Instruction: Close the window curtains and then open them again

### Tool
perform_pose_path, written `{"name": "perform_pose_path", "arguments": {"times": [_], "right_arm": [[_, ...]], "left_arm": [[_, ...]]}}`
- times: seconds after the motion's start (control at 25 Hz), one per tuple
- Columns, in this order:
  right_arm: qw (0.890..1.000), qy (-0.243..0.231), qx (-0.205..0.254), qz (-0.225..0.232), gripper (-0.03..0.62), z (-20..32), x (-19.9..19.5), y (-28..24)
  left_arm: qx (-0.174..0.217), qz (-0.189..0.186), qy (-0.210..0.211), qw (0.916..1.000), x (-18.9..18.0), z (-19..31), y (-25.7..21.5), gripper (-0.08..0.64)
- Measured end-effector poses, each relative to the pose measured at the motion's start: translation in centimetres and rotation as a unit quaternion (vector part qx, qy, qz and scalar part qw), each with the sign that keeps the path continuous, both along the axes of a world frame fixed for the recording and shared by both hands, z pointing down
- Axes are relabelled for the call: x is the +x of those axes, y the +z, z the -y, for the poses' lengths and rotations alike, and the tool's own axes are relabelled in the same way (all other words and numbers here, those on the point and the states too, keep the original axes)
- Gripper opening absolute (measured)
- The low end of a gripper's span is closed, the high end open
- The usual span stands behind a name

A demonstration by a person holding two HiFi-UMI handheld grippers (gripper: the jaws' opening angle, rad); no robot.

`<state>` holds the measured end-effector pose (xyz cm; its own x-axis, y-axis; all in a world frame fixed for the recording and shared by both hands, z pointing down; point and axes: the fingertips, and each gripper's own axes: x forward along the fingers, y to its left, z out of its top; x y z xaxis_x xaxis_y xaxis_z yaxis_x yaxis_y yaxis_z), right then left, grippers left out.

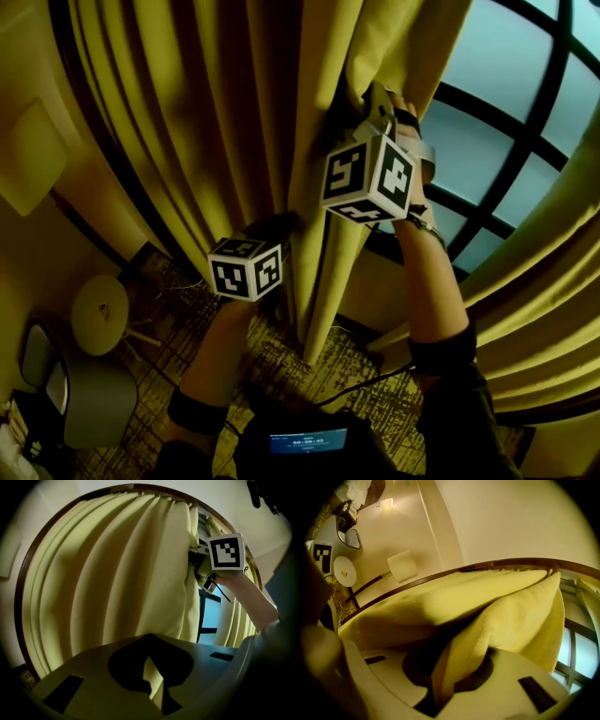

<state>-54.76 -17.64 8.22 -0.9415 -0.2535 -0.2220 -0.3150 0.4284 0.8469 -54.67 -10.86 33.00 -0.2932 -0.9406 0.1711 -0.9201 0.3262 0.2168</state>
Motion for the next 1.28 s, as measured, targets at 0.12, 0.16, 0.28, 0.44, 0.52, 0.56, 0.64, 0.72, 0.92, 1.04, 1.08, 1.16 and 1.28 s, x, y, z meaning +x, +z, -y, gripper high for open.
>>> {"name": "perform_pose_path", "arguments": {"times": [0.12,0.16,0.28,0.44,0.52,0.56,0.64,0.72,0.92,1.04,1.08,1.16,1.28], "right_arm": [[1.000,-0.004,0.007,-0.003,0.060,-1.1,-2.5,-0.7],[1.000,-0.006,0.010,-0.005,0.060,-1.5,-3.3,-0.9],[1.000,-0.009,0.021,-0.008,0.060,-2.7,-5.4,-1.0],[0.999,-0.009,0.041,-0.021,0.060,-4.0,-7.8,-0.5],[0.998,-0.017,0.052,-0.033,0.060,-5.1,-9.4,0.0],[0.997,-0.023,0.056,-0.037,0.060,-5.7,-10.3,0.3],[0.997,-0.031,0.064,-0.041,0.060,-6.9,-12.0,0.7],[0.996,-0.034,0.074,-0.041,0.060,-7.9,-13.5,0.6],[0.994,-0.043,0.087,-0.042,0.060,-10.8,-16.8,0.1],[0.994,-0.045,0.090,-0.042,0.060,-12.2,-18.9,-0.2],[0.994,-0.044,0.091,-0.042,0.060,-12.5,-19.5,-0.3],[0.994,-0.046,0.092,-0.045,0.060,-13.1,-20.7,-0.2],[0.993,-0.051,0.095,-0.056,0.060,-14.5,-23.0,0.5]], "left_arm": [[-0.001,-0.002,-0.011,0.9999,-2.5,-0.9,-0.6,-0.011],[-0.003,-0.003,-0.016,0.9999,-3.2,-1.3,-0.8,-0.012],[-0.013,-0.002,-0.030,0.9995,-5.3,-2.2,-0.6,-0.011],[-0.027,0.000,-0.051,0.9983,-8.2,-3.7,-0.2,-0.012],[-0.033,-0.001,-0.062,0.9976,-9.5,-4.6,-0.2,-0.012],[-0.035,-0.001,-0.068,0.9971,-10.1,-5.0,-0.2,-0.011],[-0.037,-0.004,-0.081,0.9960,-11.3,-5.6,-0.1,-0.011],[-0.041,-0.007,-0.092,0.9948,-12.5,-6.2,0.1,-0.011],[-0.043,-0.013,-0.116,0.9922,-15.4,-8.9,0.4,-0.011],[-0.040,-0.012,-0.119,0.9920,-17.2,-10.2,0.1,-0.011],[-0.039,-0.010,-0.118,0.9921,-17.8,-10.4,0.0,-0.011],[-0.040,-0.010,-0.117,0.9922,-18.9,-10.8,0.0,-0.011],[-0.037,-0.013,-0.110,0.9931,-21.0,-11.9,-0.1,-0.011]]}}
